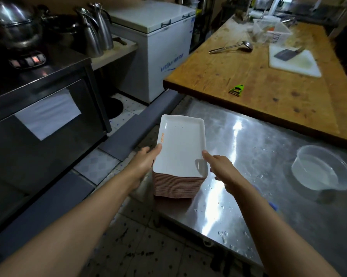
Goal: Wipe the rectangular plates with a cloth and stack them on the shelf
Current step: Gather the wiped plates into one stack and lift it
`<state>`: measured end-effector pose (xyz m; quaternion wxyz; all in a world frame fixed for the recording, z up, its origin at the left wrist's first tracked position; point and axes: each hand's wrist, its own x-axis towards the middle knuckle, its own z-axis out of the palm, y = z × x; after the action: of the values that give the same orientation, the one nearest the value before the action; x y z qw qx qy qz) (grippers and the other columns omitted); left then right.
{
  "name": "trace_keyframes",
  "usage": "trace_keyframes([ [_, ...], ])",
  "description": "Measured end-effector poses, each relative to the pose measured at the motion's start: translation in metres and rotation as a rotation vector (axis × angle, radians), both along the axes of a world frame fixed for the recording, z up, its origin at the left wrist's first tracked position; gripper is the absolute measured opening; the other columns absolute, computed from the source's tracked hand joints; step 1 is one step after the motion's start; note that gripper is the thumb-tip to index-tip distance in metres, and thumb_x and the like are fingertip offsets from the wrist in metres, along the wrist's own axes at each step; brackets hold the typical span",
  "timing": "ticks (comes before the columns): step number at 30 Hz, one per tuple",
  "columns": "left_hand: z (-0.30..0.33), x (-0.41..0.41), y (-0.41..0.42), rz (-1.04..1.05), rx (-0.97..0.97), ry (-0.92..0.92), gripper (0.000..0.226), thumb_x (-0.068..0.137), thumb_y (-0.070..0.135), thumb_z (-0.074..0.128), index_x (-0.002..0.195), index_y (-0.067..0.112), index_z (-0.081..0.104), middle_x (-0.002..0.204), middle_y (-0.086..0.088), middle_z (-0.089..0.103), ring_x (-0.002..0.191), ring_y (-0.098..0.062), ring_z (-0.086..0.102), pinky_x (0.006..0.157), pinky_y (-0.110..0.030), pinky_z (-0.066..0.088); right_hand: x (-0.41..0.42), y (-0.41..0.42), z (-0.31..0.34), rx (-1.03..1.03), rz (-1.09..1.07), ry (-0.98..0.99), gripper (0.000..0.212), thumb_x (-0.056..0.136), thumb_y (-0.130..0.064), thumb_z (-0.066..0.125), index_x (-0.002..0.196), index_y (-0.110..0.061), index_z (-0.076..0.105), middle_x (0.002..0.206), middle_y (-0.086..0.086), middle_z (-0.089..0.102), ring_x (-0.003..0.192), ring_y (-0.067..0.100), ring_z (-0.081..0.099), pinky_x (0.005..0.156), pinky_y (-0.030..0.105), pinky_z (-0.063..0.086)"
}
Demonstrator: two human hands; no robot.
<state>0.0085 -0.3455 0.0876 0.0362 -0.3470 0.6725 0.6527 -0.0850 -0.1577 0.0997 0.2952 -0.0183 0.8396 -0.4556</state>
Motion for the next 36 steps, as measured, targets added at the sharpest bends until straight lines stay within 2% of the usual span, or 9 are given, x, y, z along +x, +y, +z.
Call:
trace_keyframes([
  [2,-0.011,0.001,0.002,-0.068,0.175,-0.008,0.046,0.088,0.063,0.044,0.122,0.034,0.057,0.130,0.011,0.057,0.120,-0.014,0.051,0.111,-0.042,0.025,0.003,-0.002,-0.004,-0.018,0.029,-0.065,0.048,0.093,-0.050,0.046,0.102,-0.005,0.060,0.116,0.013,0.060,0.089,0.016,0.054,0.076,0.029,0.041],
  [6,-0.021,-0.001,0.007,-0.087,0.216,0.038,0.031,0.091,0.057,0.044,0.100,0.036,0.064,0.120,0.008,0.065,0.118,-0.018,0.055,0.113,-0.048,0.025,0.004,-0.007,-0.017,-0.050,0.079,-0.135,0.058,0.091,-0.053,0.047,0.125,-0.006,0.055,0.123,0.002,0.054,0.107,0.016,0.049,0.085,0.029,0.033],
  [9,-0.020,-0.003,0.011,-0.092,0.205,0.079,0.029,0.094,0.048,0.043,0.105,0.030,0.064,0.118,0.004,0.066,0.109,-0.016,0.060,0.106,-0.039,0.037,0.005,-0.011,-0.022,-0.117,0.056,-0.147,0.048,0.092,-0.046,0.051,0.120,-0.007,0.059,0.115,-0.003,0.059,0.101,0.012,0.054,0.079,0.023,0.038],
  [13,-0.015,-0.004,0.015,-0.048,0.305,0.135,0.036,0.098,0.036,0.042,0.125,0.017,0.056,0.120,-0.001,0.064,0.101,-0.014,0.063,0.078,-0.024,0.049,0.007,-0.014,-0.027,-0.152,-0.001,-0.122,0.024,0.091,-0.034,0.054,0.085,-0.013,0.063,0.075,-0.007,0.059,0.065,0.007,0.052,0.063,0.020,0.038],
  [16,-0.013,-0.004,0.019,-0.016,0.383,0.150,0.033,0.100,0.032,0.038,0.123,0.014,0.055,0.114,-0.003,0.063,0.091,-0.012,0.063,0.068,-0.022,0.049,0.005,-0.016,-0.029,-0.160,-0.013,-0.104,0.018,0.082,-0.033,0.058,0.078,-0.016,0.058,0.073,-0.003,0.053,0.072,0.013,0.047,0.070,0.024,0.037],
  [20,-0.014,-0.005,0.017,-0.009,0.409,0.150,0.032,0.101,0.032,0.036,0.116,0.015,0.058,0.103,-0.002,0.066,0.088,-0.016,0.063,0.068,-0.026,0.049,0.005,-0.021,-0.027,-0.089,-0.014,-0.116,0.047,0.046,-0.041,0.054,0.086,-0.017,0.059,0.082,-0.003,0.049,0.080,0.013,0.040,0.073,0.033,0.034],
  [28,-0.001,-0.005,0.013,-0.004,0.512,0.135,0.033,0.101,0.026,0.036,0.124,0.009,0.053,0.112,-0.010,0.064,0.091,-0.023,0.063,0.071,-0.032,0.050,0.000,-0.020,-0.025,-0.171,-0.058,-0.118,0.024,0.081,-0.033,0.059,0.088,-0.011,0.068,0.092,-0.002,0.061,0.086,0.015,0.047,0.079,0.030,0.033],
  [32,0.005,-0.004,0.006,0.008,0.534,0.113,0.032,0.101,0.020,0.036,0.124,0.007,0.053,0.120,-0.014,0.060,0.094,-0.026,0.061,0.075,-0.035,0.050,0.007,-0.028,-0.015,-0.159,-0.088,-0.145,0.036,0.068,-0.023,0.060,0.098,-0.003,0.065,0.088,0.005,0.048,0.079,0.019,0.042,0.072,0.033,0.031],
  [36,0.008,0.001,-0.006,0.005,0.512,0.081,0.029,0.100,0.020,0.036,0.119,0.007,0.055,0.117,-0.013,0.062,0.095,-0.026,0.061,0.076,-0.036,0.050,0.018,-0.031,-0.016,-0.174,-0.063,-0.154,0.016,0.082,-0.009,0.051,0.088,0.003,0.061,0.076,0.010,0.046,0.061,0.022,0.046,0.058,0.031,0.035],
])
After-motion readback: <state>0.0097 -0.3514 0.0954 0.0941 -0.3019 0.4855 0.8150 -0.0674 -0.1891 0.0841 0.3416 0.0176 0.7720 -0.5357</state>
